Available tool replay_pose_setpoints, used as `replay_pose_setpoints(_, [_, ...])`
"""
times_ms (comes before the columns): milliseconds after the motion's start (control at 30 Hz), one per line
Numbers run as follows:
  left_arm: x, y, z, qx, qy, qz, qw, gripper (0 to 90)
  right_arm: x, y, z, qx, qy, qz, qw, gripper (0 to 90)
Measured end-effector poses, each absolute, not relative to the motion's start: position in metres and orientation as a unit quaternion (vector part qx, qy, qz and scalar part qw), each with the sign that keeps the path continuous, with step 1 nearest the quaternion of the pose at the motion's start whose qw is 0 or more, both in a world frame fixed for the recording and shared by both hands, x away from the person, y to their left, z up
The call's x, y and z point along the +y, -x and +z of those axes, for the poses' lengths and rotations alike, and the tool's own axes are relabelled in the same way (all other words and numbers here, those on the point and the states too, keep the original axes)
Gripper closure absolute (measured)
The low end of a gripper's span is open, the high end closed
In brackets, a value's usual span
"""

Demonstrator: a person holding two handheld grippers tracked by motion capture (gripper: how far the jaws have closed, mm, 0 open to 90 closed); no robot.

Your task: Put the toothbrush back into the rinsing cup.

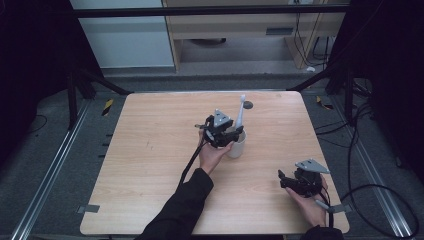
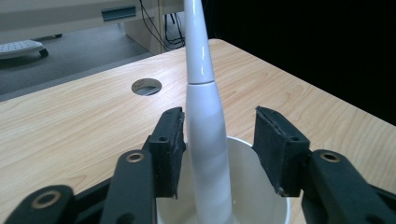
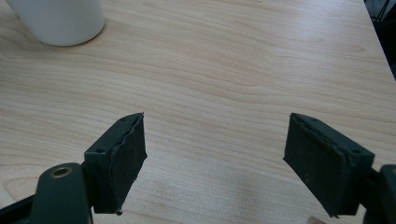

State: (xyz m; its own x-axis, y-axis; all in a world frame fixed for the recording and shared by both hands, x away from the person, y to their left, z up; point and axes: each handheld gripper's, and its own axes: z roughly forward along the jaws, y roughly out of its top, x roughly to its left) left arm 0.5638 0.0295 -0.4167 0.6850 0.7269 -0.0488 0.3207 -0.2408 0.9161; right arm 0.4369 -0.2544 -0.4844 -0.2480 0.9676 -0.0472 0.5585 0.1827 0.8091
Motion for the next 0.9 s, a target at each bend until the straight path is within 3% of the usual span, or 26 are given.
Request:
replay_pose_setpoints(500, [0.098, -0.537, -0.389, 0.354, -0.765, 0.21, 0.496, 40.1, -0.248, -0.434, -0.483, 0.712, -0.533, 0.348, 0.296, 20.2])
replay_pose_setpoints(900, [0.167, -0.503, -0.432, 0.376, -0.795, 0.215, 0.425, 35.0, -0.248, -0.432, -0.483, 0.707, -0.537, 0.35, 0.297, 19.4])
